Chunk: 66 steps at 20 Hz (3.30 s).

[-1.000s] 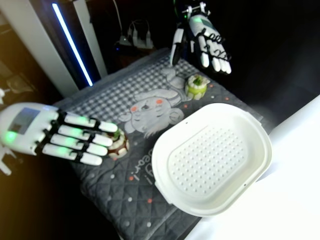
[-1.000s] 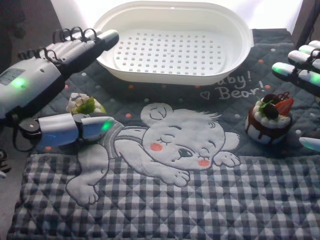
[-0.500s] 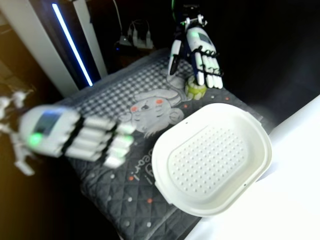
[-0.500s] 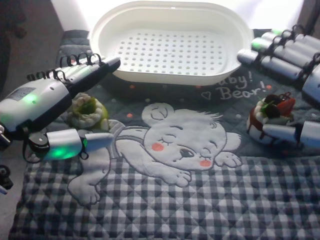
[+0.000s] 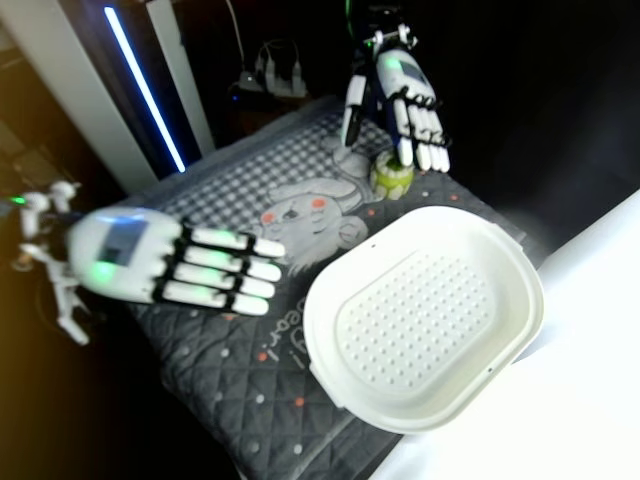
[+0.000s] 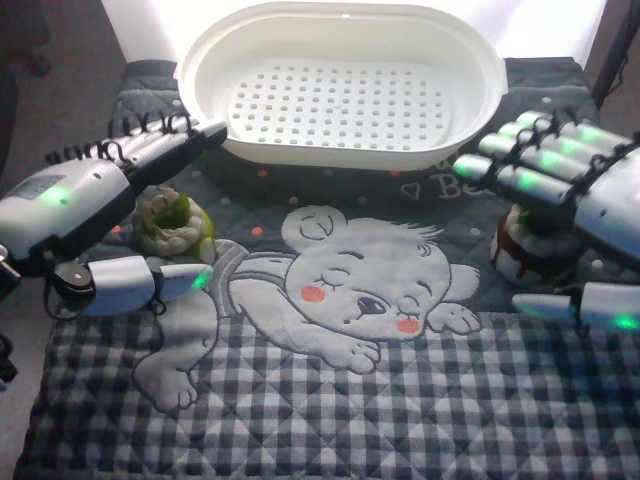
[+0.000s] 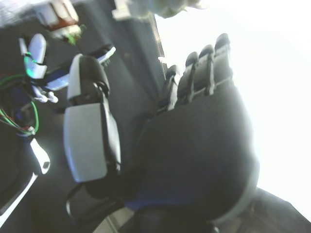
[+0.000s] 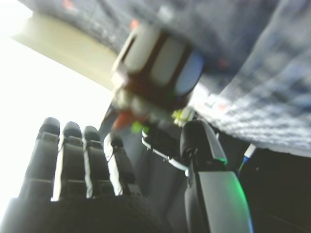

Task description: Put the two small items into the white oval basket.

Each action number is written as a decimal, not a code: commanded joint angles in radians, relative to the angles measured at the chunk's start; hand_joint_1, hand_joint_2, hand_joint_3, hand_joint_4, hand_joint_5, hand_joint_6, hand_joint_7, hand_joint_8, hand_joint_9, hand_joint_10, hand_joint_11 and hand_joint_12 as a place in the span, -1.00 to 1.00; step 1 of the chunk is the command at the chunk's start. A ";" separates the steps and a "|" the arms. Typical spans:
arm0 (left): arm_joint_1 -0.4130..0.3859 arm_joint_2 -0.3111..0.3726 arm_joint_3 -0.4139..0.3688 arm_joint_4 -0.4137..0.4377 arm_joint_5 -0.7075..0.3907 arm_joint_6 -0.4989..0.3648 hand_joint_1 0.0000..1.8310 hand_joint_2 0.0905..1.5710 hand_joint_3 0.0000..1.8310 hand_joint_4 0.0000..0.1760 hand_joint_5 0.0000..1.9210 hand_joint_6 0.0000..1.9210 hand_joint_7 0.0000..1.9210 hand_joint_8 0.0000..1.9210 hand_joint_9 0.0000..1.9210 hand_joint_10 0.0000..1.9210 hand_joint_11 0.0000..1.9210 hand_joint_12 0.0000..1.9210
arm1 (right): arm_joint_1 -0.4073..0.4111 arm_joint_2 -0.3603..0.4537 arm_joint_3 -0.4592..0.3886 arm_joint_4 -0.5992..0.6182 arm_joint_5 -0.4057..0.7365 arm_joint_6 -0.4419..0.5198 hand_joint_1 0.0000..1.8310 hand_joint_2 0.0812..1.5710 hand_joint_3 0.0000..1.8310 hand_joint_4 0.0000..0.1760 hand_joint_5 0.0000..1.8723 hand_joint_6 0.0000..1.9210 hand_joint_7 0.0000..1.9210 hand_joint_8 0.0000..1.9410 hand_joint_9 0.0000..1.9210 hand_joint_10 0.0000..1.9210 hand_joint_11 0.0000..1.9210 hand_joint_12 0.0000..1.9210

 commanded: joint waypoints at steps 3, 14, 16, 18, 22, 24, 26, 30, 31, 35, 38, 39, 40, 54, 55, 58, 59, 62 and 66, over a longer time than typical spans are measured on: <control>-0.007 -0.022 0.016 0.003 -0.047 -0.002 0.01 0.41 -1.00 -0.07 -0.88 -0.98 -0.92 -0.99 -0.94 -0.99 -0.99 -0.65 | 0.004 0.002 0.012 0.009 0.075 0.000 -0.23 0.41 -1.00 -0.54 -1.00 -1.00 -1.00 -1.00 -1.00 -1.00 -1.00 -1.00; 0.006 -0.052 0.046 -0.018 -0.008 -0.023 0.22 0.67 -1.00 -1.00 -0.29 0.51 -0.47 0.77 -0.47 0.95 -0.39 1.00 | 0.004 0.003 0.016 0.012 0.034 0.000 0.23 0.67 -0.99 -1.00 -0.45 0.62 -0.26 0.70 -0.08 0.94 0.03 1.00; 0.006 -0.037 0.039 -0.012 -0.038 -0.023 0.40 0.66 -1.00 -1.00 -0.34 0.53 -0.51 0.72 -0.35 0.86 -0.40 1.00 | 0.004 0.005 0.017 0.012 0.034 0.000 0.19 0.35 -0.36 -1.00 -0.40 0.81 -0.26 0.93 0.03 1.00 0.16 1.00; 0.001 -0.021 0.028 -0.002 -0.079 -0.023 0.21 0.70 -0.99 -1.00 -0.32 0.57 -0.50 0.83 -0.51 0.99 -0.46 1.00 | 0.004 0.005 0.016 0.010 0.050 0.000 0.20 0.23 -0.14 -1.00 -0.44 0.91 -0.24 0.87 0.02 1.00 0.14 1.00; -0.043 0.005 0.016 0.047 -0.146 -0.023 0.19 0.72 -1.00 -1.00 -0.35 0.57 -0.51 0.89 -0.52 1.00 -0.42 1.00 | 0.005 0.044 0.000 0.020 0.149 0.001 0.17 0.37 -0.33 -1.00 -0.49 0.90 -0.32 0.89 -0.06 1.00 0.10 1.00; -0.083 0.012 0.017 0.081 -0.165 -0.023 0.22 0.69 -1.00 -1.00 -0.39 0.52 -0.38 0.85 -0.34 1.00 -0.21 1.00 | 0.042 0.054 0.001 0.028 0.170 0.000 0.46 0.31 -0.63 -1.00 -0.39 0.97 -0.11 0.97 0.15 1.00 0.25 1.00; -0.133 0.016 0.022 0.115 -0.168 -0.023 0.35 0.68 -0.99 -1.00 -0.44 0.62 -0.47 0.75 -0.32 0.90 -0.13 1.00 | 0.092 0.051 0.012 0.021 0.162 0.000 0.27 0.23 -0.25 -1.00 -0.41 0.77 -0.19 0.81 0.11 1.00 0.23 1.00; -0.299 -0.037 0.116 0.146 -0.056 -0.024 0.40 0.68 -1.00 -1.00 -0.45 0.64 -0.45 0.71 -0.32 0.85 -0.19 1.00 | 0.239 -0.025 0.100 0.011 0.069 -0.014 0.25 0.68 -0.96 -1.00 -0.43 0.64 -0.36 0.76 -0.02 1.00 0.05 1.00; -0.349 -0.058 0.149 0.158 -0.005 -0.024 0.39 0.68 -0.99 -1.00 -0.47 0.69 -0.44 0.70 -0.34 0.82 -0.35 1.00 | 0.299 -0.054 0.133 0.011 0.016 -0.049 0.25 0.69 -0.98 -1.00 -0.43 0.65 -0.37 0.73 -0.04 1.00 0.06 1.00; -0.522 -0.154 0.280 0.195 0.170 -0.024 0.38 0.70 -0.98 -1.00 -0.46 0.76 -0.48 0.78 -0.41 0.83 -0.42 1.00 | 0.468 -0.116 0.193 0.009 -0.097 -0.165 -0.99 0.19 0.08 -0.33 -1.00 -0.97 -1.00 -0.94 -0.99 -0.85 -0.99 -0.22; -0.598 -0.247 0.392 0.208 0.268 -0.023 0.25 0.69 -0.99 -1.00 -0.37 0.79 -0.45 0.62 -0.61 0.70 -0.65 1.00 | 0.537 -0.207 0.289 0.013 -0.185 -0.175 -1.00 -0.14 0.88 -0.07 -1.00 -1.00 -1.00 -1.00 -1.00 -1.00 -1.00 -0.61; -0.616 -0.280 0.426 0.208 0.300 -0.024 0.22 0.66 -1.00 -1.00 -0.33 0.62 -0.39 0.67 -0.55 0.85 -0.51 1.00 | 0.546 -0.238 0.317 0.025 -0.200 -0.175 -1.00 -0.15 0.89 -0.06 -1.00 -1.00 -1.00 -1.00 -1.00 -1.00 -1.00 -0.62; -0.623 -0.302 0.450 0.207 0.320 -0.024 0.22 0.65 -1.00 -1.00 -0.30 0.53 -0.38 0.72 -0.48 0.95 -0.41 1.00 | 0.547 -0.251 0.329 0.029 -0.207 -0.175 -1.00 -0.16 0.90 -0.06 -1.00 -1.00 -1.00 -1.00 -1.00 -1.00 -1.00 -0.62; -0.596 -0.323 0.501 0.145 0.417 -0.024 -0.35 0.26 -1.00 0.97 -1.00 -1.00 -1.00 -1.00 -1.00 -1.00 -1.00 -1.00 | 0.547 -0.266 0.342 0.051 -0.273 -0.176 -0.14 0.43 -1.00 -1.00 -0.79 -0.88 -0.74 -0.94 -0.91 -0.45 -1.00 0.52; -0.591 -0.303 0.481 0.144 0.402 -0.024 -0.33 0.25 -1.00 0.99 -1.00 -1.00 -1.00 -1.00 -1.00 -1.00 -1.00 -1.00 | 0.547 -0.243 0.324 0.049 -0.273 -0.176 -0.14 0.45 -1.00 -1.00 -0.79 -0.89 -0.66 -0.94 -0.89 -0.39 -1.00 0.57; -0.577 -0.239 0.425 0.139 0.347 -0.024 -0.45 0.14 -1.00 0.68 -1.00 -1.00 -1.00 -1.00 -1.00 -1.00 -1.00 -1.00 | 0.547 -0.154 0.252 0.025 -0.248 -0.175 -0.44 0.38 -1.00 -0.72 -1.00 -1.00 -1.00 -1.00 -1.00 -0.99 -1.00 -0.74; -0.574 -0.214 0.401 0.139 0.323 -0.024 -0.46 0.16 -1.00 0.34 -1.00 -1.00 -1.00 -1.00 -1.00 -1.00 -1.00 -1.00 | 0.547 -0.117 0.219 0.007 -0.235 -0.175 -0.46 0.35 -1.00 -0.90 -1.00 -1.00 -1.00 -1.00 -1.00 -1.00 -1.00 0.19; -0.549 -0.103 0.296 0.152 0.208 -0.024 -0.35 0.22 -1.00 0.99 -1.00 -1.00 -1.00 -1.00 -1.00 -1.00 -1.00 -1.00 | 0.547 -0.020 0.117 -0.056 -0.185 -0.175 -0.49 0.37 -1.00 -0.63 -1.00 -1.00 -1.00 -1.00 -1.00 -1.00 -1.00 -0.05; -0.441 0.062 0.146 0.154 0.004 -0.031 -0.35 0.40 -0.95 1.00 -1.00 -1.00 -1.00 -1.00 -1.00 -1.00 -1.00 -1.00 | 0.547 0.127 -0.004 -0.122 -0.134 -0.175 -0.57 0.47 -0.99 -0.19 -1.00 -1.00 -1.00 -1.00 -1.00 -1.00 -1.00 0.13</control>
